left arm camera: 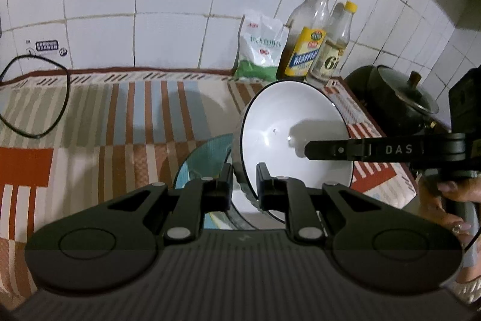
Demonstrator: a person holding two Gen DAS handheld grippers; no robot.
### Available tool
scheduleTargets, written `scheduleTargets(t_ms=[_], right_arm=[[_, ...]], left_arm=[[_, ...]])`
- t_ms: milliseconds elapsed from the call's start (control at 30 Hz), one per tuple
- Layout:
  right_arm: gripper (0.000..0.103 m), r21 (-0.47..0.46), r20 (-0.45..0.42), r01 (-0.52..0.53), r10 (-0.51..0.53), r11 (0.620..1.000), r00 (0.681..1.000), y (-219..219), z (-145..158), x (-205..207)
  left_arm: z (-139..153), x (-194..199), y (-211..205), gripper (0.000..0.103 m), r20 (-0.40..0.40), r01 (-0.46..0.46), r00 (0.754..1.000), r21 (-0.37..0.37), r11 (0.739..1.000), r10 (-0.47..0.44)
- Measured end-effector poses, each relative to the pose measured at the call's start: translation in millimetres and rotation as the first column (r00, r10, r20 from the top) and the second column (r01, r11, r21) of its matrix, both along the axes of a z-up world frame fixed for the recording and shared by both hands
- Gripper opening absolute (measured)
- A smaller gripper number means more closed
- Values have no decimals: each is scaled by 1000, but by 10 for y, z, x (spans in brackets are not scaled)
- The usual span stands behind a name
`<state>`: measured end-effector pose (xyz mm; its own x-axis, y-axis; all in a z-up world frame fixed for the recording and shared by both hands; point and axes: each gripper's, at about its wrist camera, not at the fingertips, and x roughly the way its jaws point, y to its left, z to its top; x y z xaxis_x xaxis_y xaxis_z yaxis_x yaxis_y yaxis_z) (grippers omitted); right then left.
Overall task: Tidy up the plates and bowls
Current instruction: 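Lift the last bowl with both grippers and carry it over the bowl stack, then lower the last bowl into the stacked bowls and open both grippers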
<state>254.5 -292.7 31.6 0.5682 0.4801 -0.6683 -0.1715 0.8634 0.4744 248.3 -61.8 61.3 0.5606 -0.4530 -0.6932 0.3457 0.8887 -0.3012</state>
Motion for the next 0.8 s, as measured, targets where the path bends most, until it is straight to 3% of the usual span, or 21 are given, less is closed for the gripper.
scheduleTargets(t_ms=[267,700,800], right_arm=[[15,-108,26,-5,8,994,1000,88,-89,-51],[18,-196,90,-14,32,980,995,151,-109,-144],[20,-177,95,-15,32,984,995,125,-109,-154]], left_arm=[[-151,19,-90,15,-34,12,999,37,999,-11],[-157,10,-116,14,-7,23,1000,63,998,-22],[-162,-7,-147,14,7,28,1000,100,995,-29]])
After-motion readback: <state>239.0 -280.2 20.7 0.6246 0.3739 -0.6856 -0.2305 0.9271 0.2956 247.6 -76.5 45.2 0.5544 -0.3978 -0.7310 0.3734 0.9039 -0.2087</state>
